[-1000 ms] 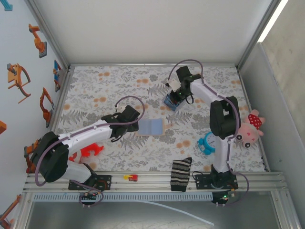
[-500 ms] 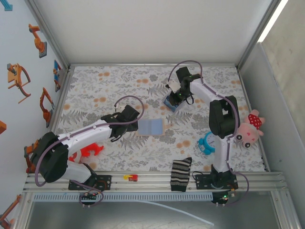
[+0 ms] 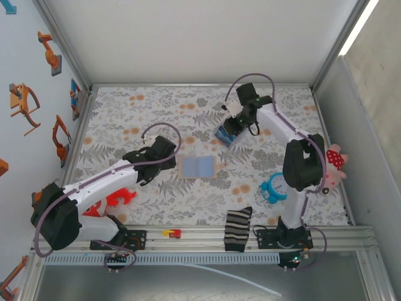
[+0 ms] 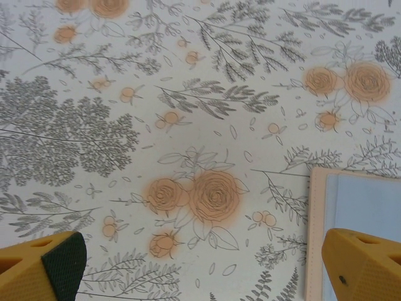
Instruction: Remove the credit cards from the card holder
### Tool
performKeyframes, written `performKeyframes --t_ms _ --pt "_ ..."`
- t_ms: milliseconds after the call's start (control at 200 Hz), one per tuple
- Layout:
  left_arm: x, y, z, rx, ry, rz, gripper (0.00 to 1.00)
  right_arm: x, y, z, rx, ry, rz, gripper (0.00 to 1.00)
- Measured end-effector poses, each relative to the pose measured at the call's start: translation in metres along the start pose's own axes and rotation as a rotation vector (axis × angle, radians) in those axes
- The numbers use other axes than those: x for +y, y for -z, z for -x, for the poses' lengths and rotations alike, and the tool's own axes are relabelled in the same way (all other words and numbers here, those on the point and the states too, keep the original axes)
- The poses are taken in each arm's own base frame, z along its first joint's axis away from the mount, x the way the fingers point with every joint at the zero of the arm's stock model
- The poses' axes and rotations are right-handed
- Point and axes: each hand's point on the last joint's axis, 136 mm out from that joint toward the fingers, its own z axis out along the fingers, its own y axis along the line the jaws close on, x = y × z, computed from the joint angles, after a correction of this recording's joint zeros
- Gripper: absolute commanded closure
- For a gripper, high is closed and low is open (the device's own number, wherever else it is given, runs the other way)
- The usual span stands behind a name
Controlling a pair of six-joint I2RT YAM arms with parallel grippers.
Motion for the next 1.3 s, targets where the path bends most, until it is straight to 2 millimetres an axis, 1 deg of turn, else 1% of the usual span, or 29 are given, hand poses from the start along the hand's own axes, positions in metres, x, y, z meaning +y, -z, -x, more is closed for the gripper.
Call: performKeyframes --t_ms 110,185,441,656,771,876,982,1057,1127,1162,1197,1302 --pt "0.018 0.007 0.006 -0.044 0.031 0.02 0.03 -0.001 0.021 0.0 -0.046 -0.014 -0.047 0.63" --pt "0.03 0.012 0.007 -0.073 0.048 0.028 0.03 -0.001 0.03 -0.004 -0.07 -0.027 -0.069 0.62" --pt "0.066 0.034 0.01 -0.207 0.076 0.045 0.03 0.0 0.055 -0.024 -0.139 -0.105 -0.14 0.59" --pt "0.09 0.047 0.016 -0.353 0.063 0.071 0.03 -0.005 0.078 -0.046 -0.229 -0.183 -0.238 0.5" --pt "0.101 0.051 0.02 -0.43 0.04 0.096 0.03 -0.012 0.084 -0.062 -0.259 -0.226 -0.308 0.46" --pt "0.115 0.053 0.027 -0.486 0.032 0.149 0.03 -0.019 0.084 -0.079 -0.271 -0.267 -0.369 0.43" --pt "0.133 0.049 0.031 -0.511 0.044 0.214 0.03 -0.026 0.087 -0.096 -0.295 -0.298 -0.429 0.42" --pt "0.146 0.044 0.033 -0.52 0.063 0.256 0.03 -0.029 0.092 -0.103 -0.343 -0.301 -0.471 0.42" --pt "0.158 0.036 0.032 -0.519 0.08 0.288 0.03 -0.031 0.096 -0.111 -0.41 -0.296 -0.509 0.34" --pt "0.164 0.032 0.031 -0.514 0.086 0.301 0.03 -0.032 0.097 -0.116 -0.445 -0.293 -0.525 0.18" --pt "0.168 0.029 0.031 -0.51 0.09 0.31 0.03 -0.032 0.098 -0.122 -0.476 -0.289 -0.544 0.11" --pt "0.176 0.02 0.033 -0.507 0.102 0.317 0.03 -0.035 0.101 -0.139 -0.553 -0.274 -0.608 0.03"
